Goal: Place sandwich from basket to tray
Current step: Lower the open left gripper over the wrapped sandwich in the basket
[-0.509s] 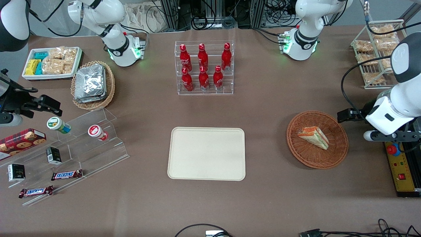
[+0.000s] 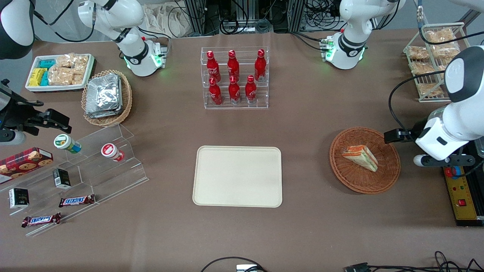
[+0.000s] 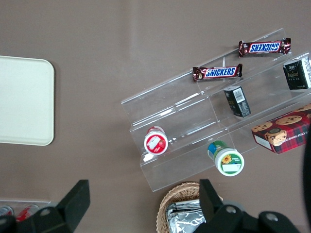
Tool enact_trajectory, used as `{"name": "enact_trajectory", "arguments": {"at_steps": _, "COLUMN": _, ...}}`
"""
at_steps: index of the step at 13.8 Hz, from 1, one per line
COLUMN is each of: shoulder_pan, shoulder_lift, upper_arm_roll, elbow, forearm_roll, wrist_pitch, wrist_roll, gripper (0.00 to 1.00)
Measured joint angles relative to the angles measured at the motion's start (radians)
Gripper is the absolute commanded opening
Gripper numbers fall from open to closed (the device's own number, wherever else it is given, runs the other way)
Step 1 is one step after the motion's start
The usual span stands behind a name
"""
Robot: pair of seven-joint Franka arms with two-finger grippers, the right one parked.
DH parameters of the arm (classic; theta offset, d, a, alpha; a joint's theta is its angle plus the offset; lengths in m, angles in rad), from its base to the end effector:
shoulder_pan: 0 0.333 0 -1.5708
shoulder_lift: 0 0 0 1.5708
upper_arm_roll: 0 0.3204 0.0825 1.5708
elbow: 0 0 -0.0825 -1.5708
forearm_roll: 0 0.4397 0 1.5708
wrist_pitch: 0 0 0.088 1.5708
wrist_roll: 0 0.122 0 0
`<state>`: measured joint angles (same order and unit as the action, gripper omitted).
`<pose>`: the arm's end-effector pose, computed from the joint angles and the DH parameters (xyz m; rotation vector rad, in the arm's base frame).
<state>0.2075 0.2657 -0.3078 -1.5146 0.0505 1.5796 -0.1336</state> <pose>0.6701 -0.0426 0.4799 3.1192 0.0479 -0.2979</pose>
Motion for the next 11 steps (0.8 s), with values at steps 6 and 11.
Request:
{"name": "enact_trajectory", "arguments": {"at_steps": 6, "shoulder_pan": 0.002, "shoulder_lift": 0.03, "upper_arm_roll": 0.003, "elbow": -0.085, "forearm_roll": -0.001, "wrist_pitch": 0.099, "wrist_roll": -0.473, "gripper": 1.0}}
{"name": "enact_trajectory", "arguments": {"at_steps": 11, "shoulder_pan": 0.002, "shoulder_lift": 0.037, "upper_arm_roll": 0.008, "elbow": -0.322, "forearm_roll": 0.003, "wrist_pitch": 0.349, "wrist_roll": -0.754, "gripper": 1.0}}
